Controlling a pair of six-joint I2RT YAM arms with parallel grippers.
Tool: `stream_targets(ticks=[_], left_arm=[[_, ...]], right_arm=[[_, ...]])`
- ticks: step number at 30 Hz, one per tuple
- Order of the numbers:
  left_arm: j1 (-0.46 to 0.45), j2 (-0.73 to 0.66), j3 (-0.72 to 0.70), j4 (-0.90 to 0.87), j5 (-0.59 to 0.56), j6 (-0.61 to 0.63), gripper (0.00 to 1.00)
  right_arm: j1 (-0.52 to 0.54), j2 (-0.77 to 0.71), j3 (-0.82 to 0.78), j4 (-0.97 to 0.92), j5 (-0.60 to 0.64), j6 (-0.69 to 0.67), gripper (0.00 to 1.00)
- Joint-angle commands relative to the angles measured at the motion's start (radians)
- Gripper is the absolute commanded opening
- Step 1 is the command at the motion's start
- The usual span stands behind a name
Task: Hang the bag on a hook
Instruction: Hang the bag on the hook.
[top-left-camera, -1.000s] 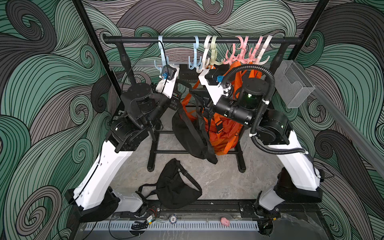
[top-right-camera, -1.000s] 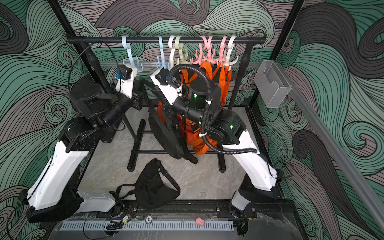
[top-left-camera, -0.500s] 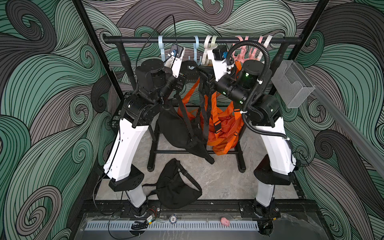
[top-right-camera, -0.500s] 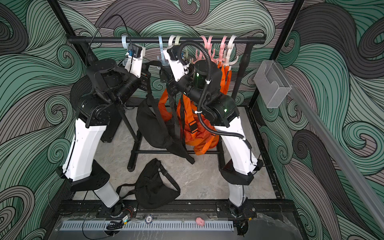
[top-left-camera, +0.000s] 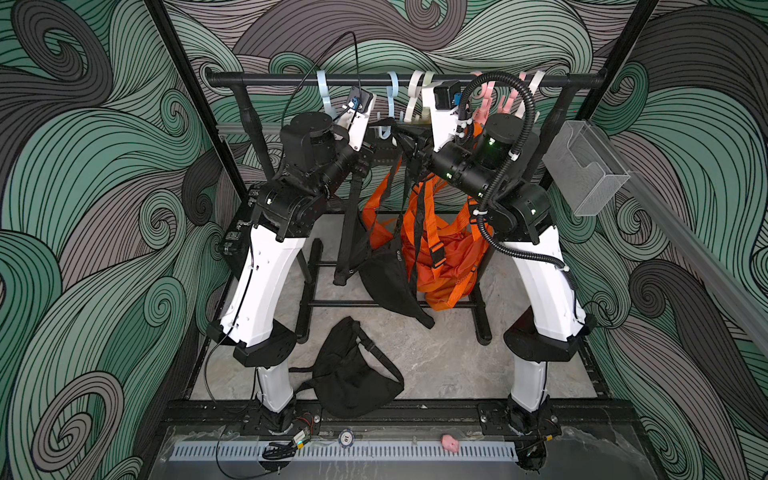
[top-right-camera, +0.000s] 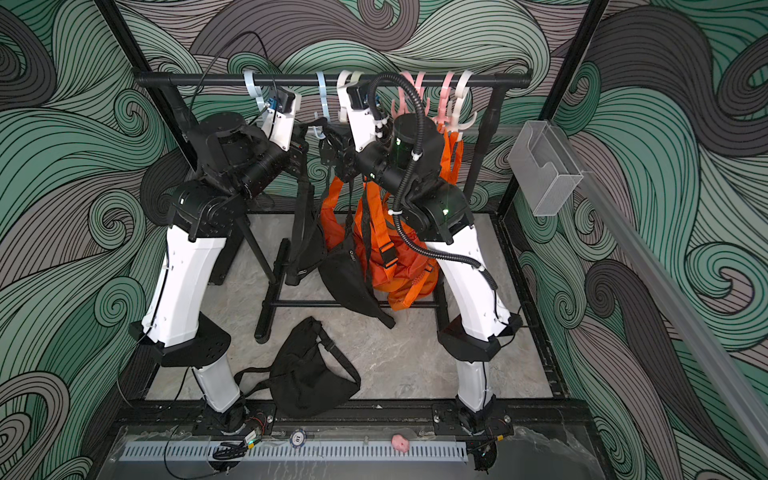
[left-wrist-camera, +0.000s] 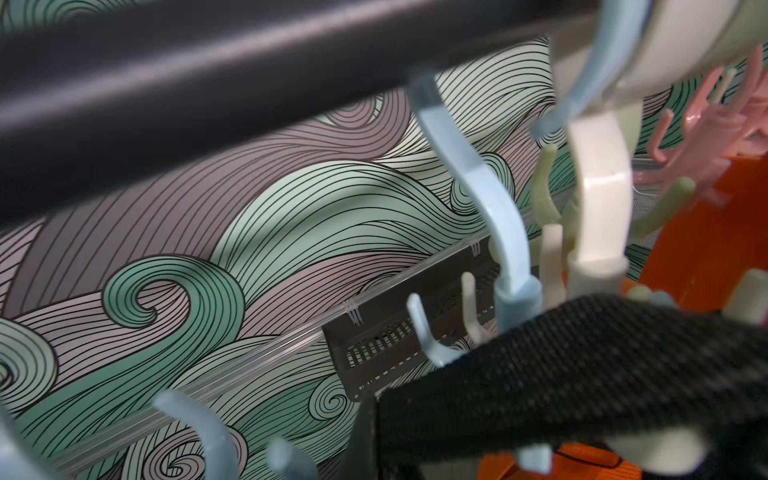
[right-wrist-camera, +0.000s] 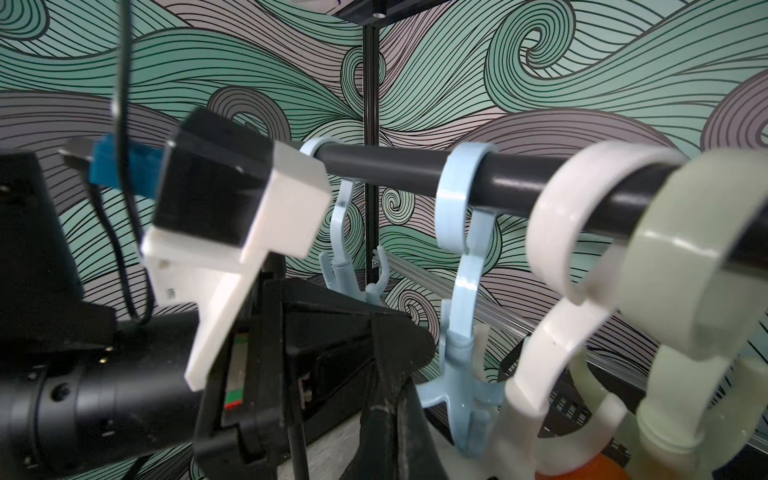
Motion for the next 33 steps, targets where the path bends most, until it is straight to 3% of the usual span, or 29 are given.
stream_targets(ticks=[1,17,21,22,25,30,32,33], left_arm=[[0.028,0.015,0.032,-0.016,-0.012,-0.010,0.00],[0.042,-0.045,-0.150,-0.059,0.025,-0.093,0.00],[0.042,-0.090,-0.206,-0.038,0.012,-0.113,0.00],[0.042,-0.099,-0.213,-0.037,0.014,-0.122,0.07],[0.040,-0.139,-0.250,-0.027,0.037,-0.148,0.45],[0.037,-0.233,-0.352,0.015,0.046,-0.218,0.81],[0.032,-0.282,-0.421,0.028,0.054,-0.241,0.96],[0.028,-0.312,-0.467,0.037,0.054,-0.255,0.99]], right_arm=[[-0.018,-0.013,0.033,0.068,-0.030,0.032,0.00],[-0.018,-0.102,-0.225,0.051,-0.038,0.104,0.00],[-0.010,-0.184,-0.369,0.134,0.002,0.113,0.00],[-0.008,-0.203,-0.403,0.153,0.006,0.114,0.00],[-0.002,-0.237,-0.462,0.175,0.005,0.105,0.27],[0.010,-0.299,-0.509,0.172,0.027,0.056,0.52],[0.012,-0.356,-0.567,0.208,0.038,0.037,0.57],[0.013,-0.383,-0.601,0.227,0.037,0.031,0.58]])
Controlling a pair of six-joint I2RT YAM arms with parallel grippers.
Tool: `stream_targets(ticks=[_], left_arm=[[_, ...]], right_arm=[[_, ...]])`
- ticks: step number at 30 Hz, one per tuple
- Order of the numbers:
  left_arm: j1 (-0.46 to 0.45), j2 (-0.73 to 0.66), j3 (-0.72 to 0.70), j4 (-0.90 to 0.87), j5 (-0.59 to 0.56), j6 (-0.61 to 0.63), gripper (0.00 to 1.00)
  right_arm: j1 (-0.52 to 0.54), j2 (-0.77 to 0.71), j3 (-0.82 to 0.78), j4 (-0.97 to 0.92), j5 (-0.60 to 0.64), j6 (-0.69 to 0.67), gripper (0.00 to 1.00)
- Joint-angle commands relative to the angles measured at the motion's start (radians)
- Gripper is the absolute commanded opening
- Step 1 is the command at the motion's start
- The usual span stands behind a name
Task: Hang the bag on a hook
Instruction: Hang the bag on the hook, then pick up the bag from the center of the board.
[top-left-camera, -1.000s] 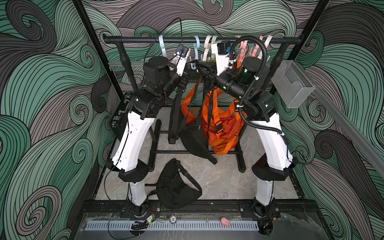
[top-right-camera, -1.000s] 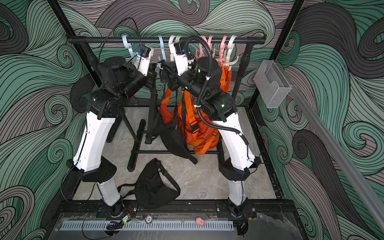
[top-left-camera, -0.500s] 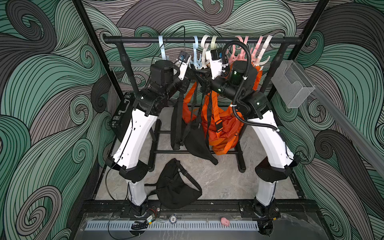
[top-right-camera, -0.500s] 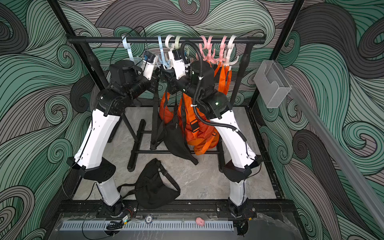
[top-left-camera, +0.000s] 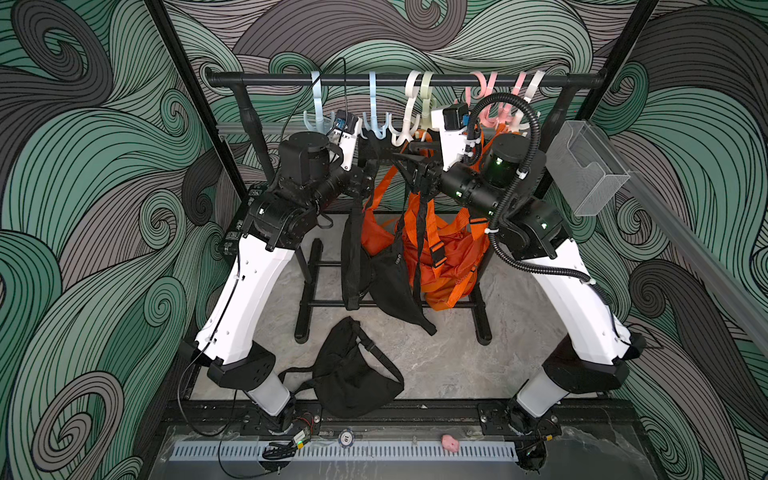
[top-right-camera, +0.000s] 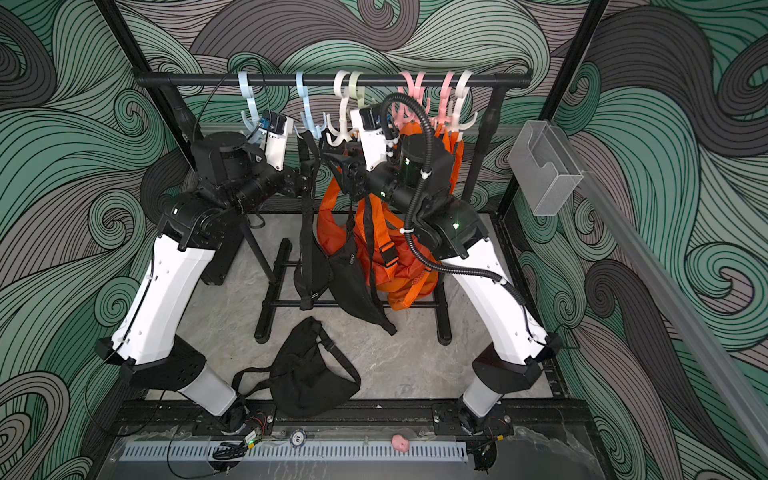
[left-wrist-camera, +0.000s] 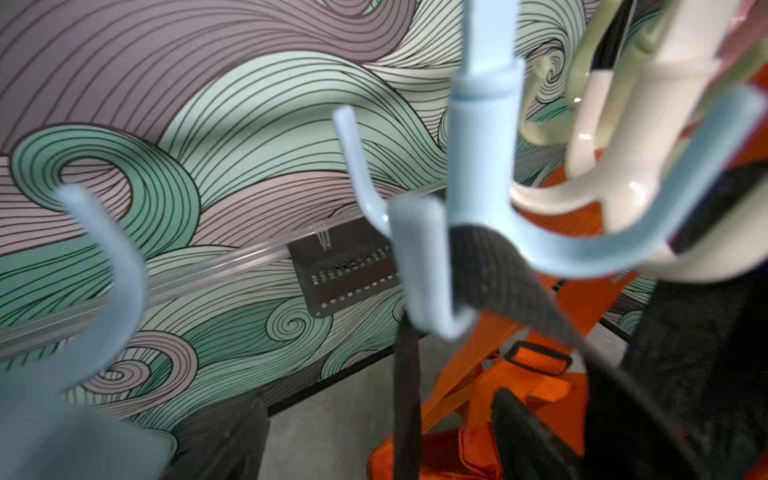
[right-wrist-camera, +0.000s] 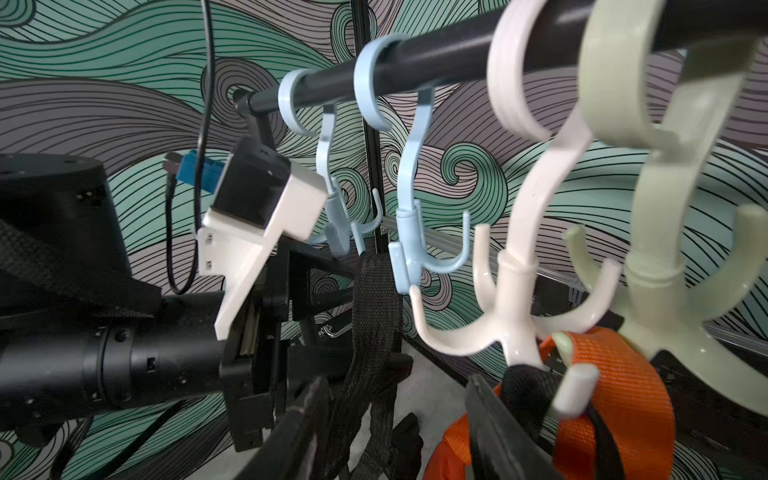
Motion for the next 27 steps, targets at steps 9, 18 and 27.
stream_targets(ticks=[9,18,27], left_arm=[[-0.052,-0.445,-0.662,0.157,-0.067,-0.087,0.99],[-0.066,-0.735,-1.069,0.270,-0.225,-0.088,0.99],[-0.066,-0.868,-1.185,0.324,-0.526,-0.118,0.99]], right_arm=[[0.126,-0.364,-0.626,0.118,0.069,-0.054,0.62],[0.282,-0.430,-1.309,0.225,0.037,0.120,0.63],[0.505,0.020,-1.193,0.405,0.003,-0.027,0.63]])
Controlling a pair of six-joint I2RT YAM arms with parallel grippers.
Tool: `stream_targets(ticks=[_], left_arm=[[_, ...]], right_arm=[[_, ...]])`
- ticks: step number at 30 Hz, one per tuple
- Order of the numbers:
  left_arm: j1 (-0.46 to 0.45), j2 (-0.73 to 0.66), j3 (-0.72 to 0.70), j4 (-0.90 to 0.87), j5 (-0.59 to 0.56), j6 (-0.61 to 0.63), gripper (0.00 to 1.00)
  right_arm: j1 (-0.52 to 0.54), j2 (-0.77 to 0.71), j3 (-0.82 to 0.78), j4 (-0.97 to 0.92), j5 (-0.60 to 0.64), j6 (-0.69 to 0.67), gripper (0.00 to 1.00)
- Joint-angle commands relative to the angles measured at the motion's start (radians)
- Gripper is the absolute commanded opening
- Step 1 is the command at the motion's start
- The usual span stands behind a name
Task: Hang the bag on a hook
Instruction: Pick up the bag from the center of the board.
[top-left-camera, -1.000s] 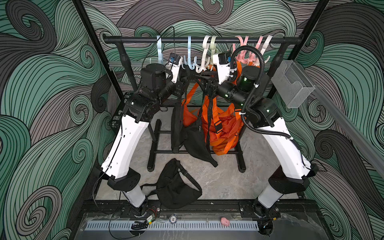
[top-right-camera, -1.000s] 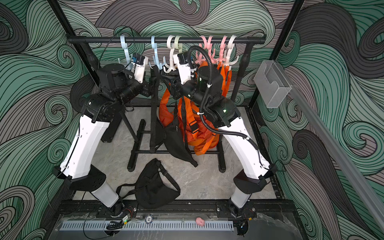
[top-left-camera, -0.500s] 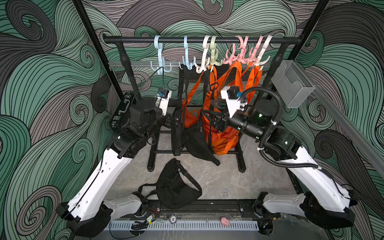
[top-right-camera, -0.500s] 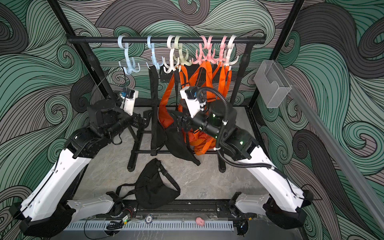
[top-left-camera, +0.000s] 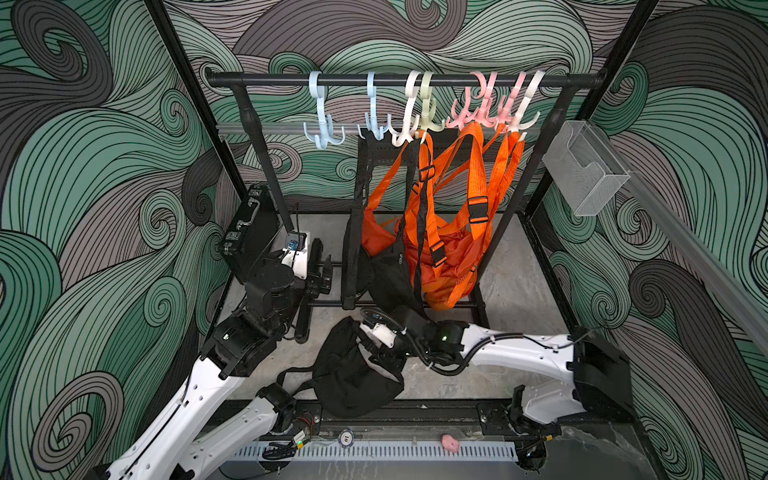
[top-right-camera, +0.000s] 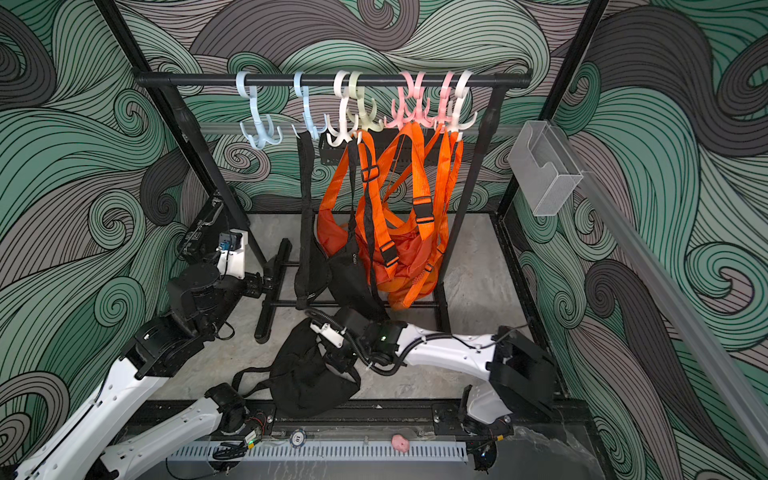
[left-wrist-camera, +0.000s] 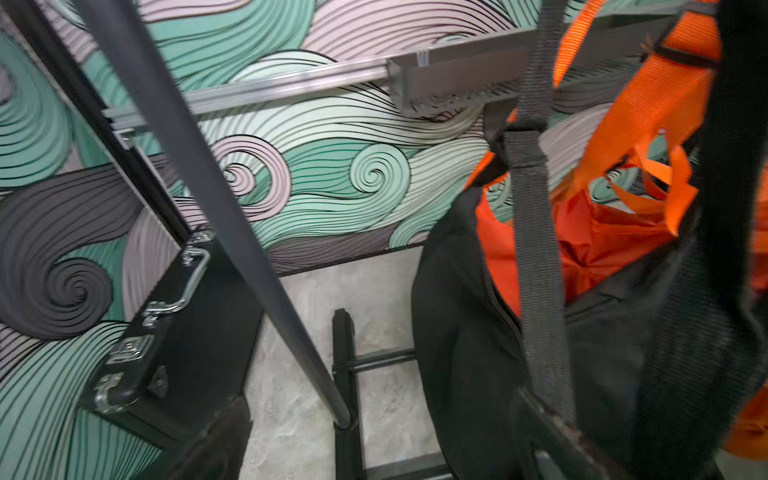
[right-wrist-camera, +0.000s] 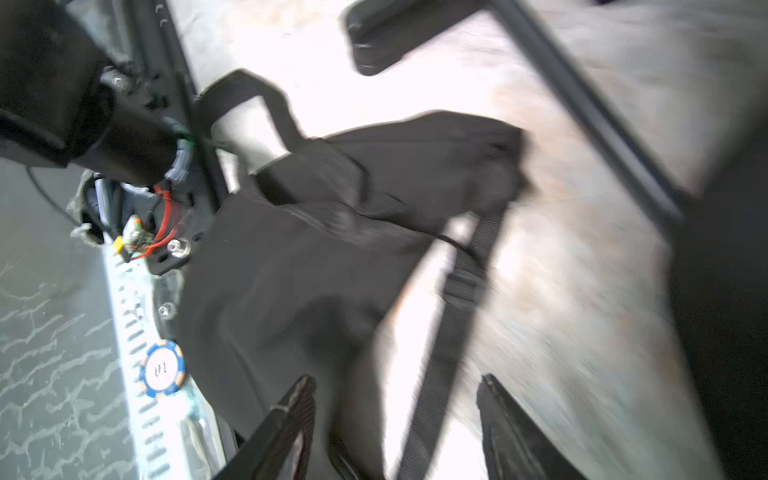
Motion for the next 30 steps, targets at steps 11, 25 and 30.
stream_targets(ticks=[11,25,30], left_arm=[[-0.006,-0.063,0.004,0.015,-0.160,-0.001,0.98],[-0.006,-0.045,-0.002,0.023,-0.148,-0.005,0.99],[-0.006,-0.045,-0.020,0.034,-0.148,-0.006,0.99]], right_arm=[[-0.043,0.315,0.206,0.164,0.152,0.158,0.44],[-0.072,0.341,0.129,0.168,0.247,0.347,0.53],[-0.107,0.386,0.144,0.237,0.166,0.394,0.24]])
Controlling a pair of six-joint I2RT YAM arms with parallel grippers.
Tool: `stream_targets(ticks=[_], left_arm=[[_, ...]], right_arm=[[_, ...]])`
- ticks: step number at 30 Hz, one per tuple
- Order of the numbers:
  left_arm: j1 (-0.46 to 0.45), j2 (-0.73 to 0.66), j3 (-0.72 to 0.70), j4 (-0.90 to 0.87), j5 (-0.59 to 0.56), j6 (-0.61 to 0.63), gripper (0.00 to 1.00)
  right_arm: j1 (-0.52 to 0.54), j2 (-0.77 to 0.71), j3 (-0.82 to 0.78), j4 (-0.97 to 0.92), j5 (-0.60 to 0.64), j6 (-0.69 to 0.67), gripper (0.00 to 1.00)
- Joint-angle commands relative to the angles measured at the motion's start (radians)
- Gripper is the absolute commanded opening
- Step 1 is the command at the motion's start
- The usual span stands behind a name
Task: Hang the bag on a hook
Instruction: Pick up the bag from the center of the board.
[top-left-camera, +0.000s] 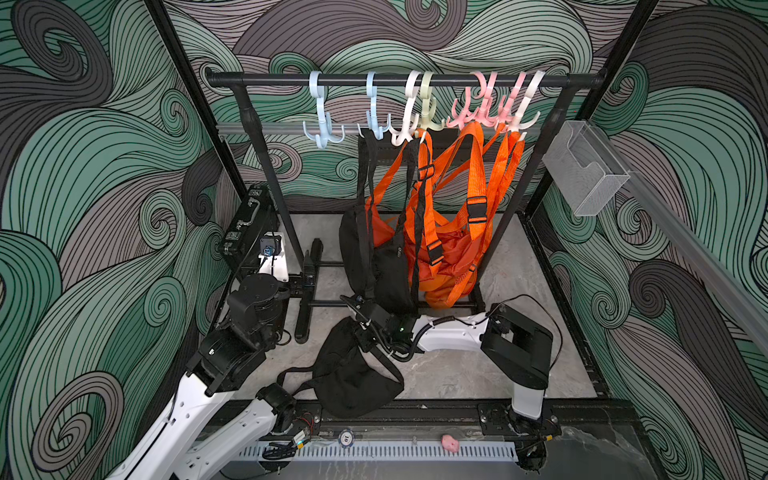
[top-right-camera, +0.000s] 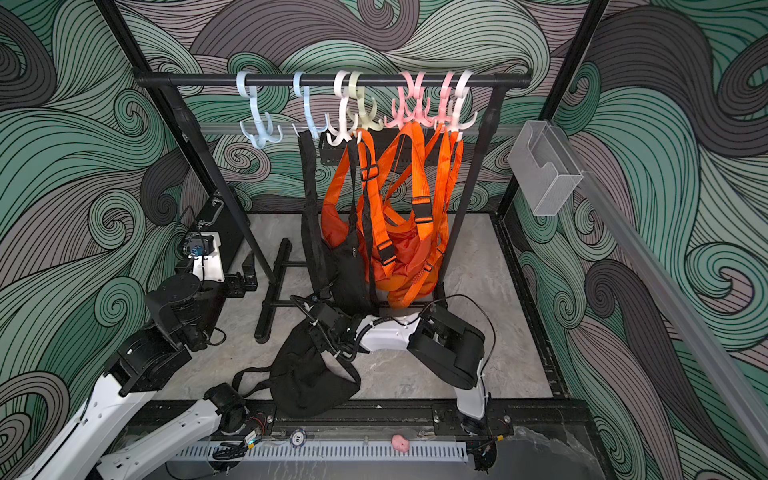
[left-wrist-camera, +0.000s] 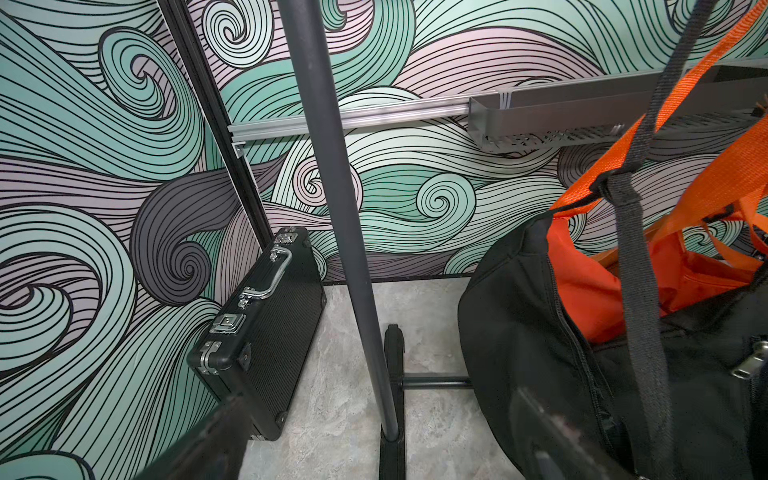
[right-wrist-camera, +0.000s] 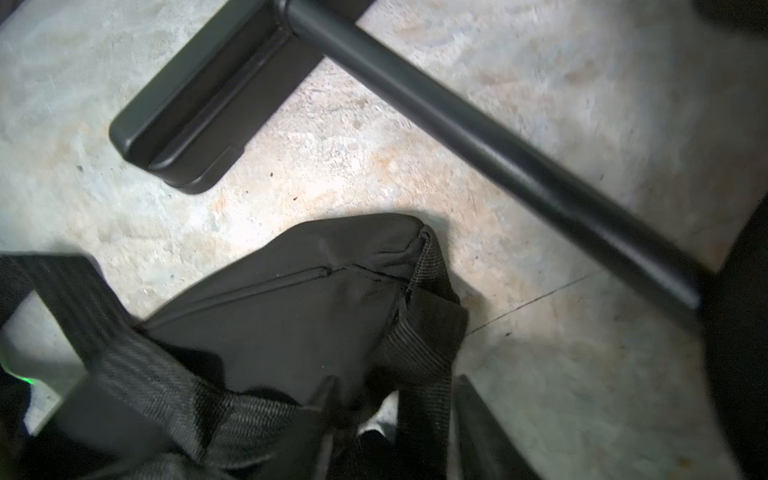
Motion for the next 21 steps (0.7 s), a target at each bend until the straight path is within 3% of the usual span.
stream_targets(ticks=[1,4,9,16,21], left_arm=[[-0.006,0.007,-0.010,0.023,-0.007,0.002,0.99],[-0.006,0.003,-0.009,0.023,-0.011,0.012,0.99],[-0.006,-0.012,-0.015,0.042,0.014,0.033,0.99],[-0.006,-0.001,0.007,0.045,0.241,0.034,0.99],[-0.007,-0.012,0.010,0.042,0.493,0.043,0.99]], right_arm=[[-0.024,0.043,0.017,0.041,-0.054,0.066,0.17],[-0.021,0.022,0.013,0.046,-0.076,0.052,0.00],[-0.013,-0.198,-0.012,0.016,-0.059,-0.105,0.00],[-0.010,-0.423,0.119,-0.134,-0.176,-0.304,0.00],[-0.030,-0.508,0.229,-0.219,-0.286,-0.383,0.00]])
